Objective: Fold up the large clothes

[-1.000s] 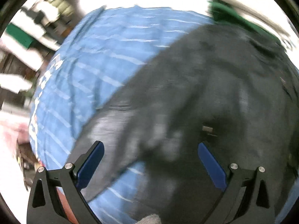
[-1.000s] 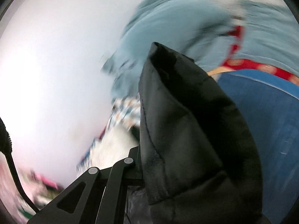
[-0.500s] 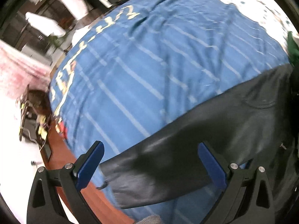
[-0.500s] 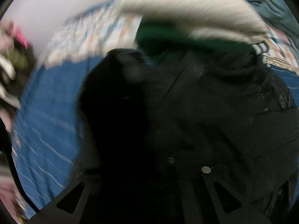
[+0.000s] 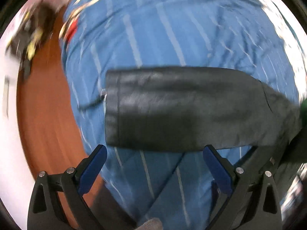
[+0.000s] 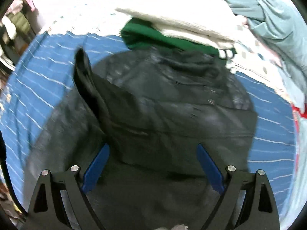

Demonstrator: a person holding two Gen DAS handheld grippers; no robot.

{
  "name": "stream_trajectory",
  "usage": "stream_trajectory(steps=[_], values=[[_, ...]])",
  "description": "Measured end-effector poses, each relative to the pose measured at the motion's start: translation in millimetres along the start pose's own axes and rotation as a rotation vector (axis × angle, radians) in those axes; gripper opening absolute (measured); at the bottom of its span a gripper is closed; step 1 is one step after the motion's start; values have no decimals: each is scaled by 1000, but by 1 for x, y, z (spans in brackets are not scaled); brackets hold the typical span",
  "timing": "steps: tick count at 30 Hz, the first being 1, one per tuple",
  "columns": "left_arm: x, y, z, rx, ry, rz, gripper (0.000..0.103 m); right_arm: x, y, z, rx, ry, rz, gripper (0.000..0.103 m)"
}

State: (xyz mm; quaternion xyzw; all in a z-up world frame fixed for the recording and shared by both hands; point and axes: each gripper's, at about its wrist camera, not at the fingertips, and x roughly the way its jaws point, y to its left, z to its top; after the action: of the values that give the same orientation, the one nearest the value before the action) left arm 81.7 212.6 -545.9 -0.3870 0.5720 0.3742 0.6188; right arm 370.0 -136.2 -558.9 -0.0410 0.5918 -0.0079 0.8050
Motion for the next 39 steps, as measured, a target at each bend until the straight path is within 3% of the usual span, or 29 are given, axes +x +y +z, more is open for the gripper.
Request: stream_trajectory(steps=[3,5,7,11,14,16,19,22,24,27,29,30,31,34,36,39], values=[[13,11,-5,-83,11,-28,102,3,-1,-12,-35,57,152,94],[21,17,-3,-132,14,-58,102,-6,11,-22,-93,76,334,93],[32,23,1,-188,27,-88,102,-12,16,-27,-103,88,390,94],[54,36,24,-335,19,-120,96,-10,8,-31,-35,107,395,94],[45,44,52,-434,-84,-99,69,0,-5,-28,49,134,403,94],[35,44,73,-453,-147,-109,21,1,-9,-25,79,128,402,94],[19,39,109,-413,-211,-160,12,5,-5,-20,90,117,395,94],[-9,37,134,-342,-302,-297,12,7,1,-19,108,128,403,94],[-23,40,132,-267,-329,-358,16,9,7,-20,112,145,405,94],[-4,60,116,-211,-264,-398,19,9,13,-21,97,160,407,94],[21,72,109,-241,-170,-398,23,13,18,-23,76,168,393,94],[25,71,103,-255,-153,-402,30,15,20,-24,69,174,386,94],[27,78,96,-276,-143,-419,42,18,22,-26,67,184,380,94],[24,96,76,-343,-150,-515,67,28,25,-30,88,222,370,94],[23,97,64,-383,-134,-579,69,32,28,-33,109,241,365,94],[38,85,57,-401,-84,-573,69,37,33,-35,117,252,348,94]])
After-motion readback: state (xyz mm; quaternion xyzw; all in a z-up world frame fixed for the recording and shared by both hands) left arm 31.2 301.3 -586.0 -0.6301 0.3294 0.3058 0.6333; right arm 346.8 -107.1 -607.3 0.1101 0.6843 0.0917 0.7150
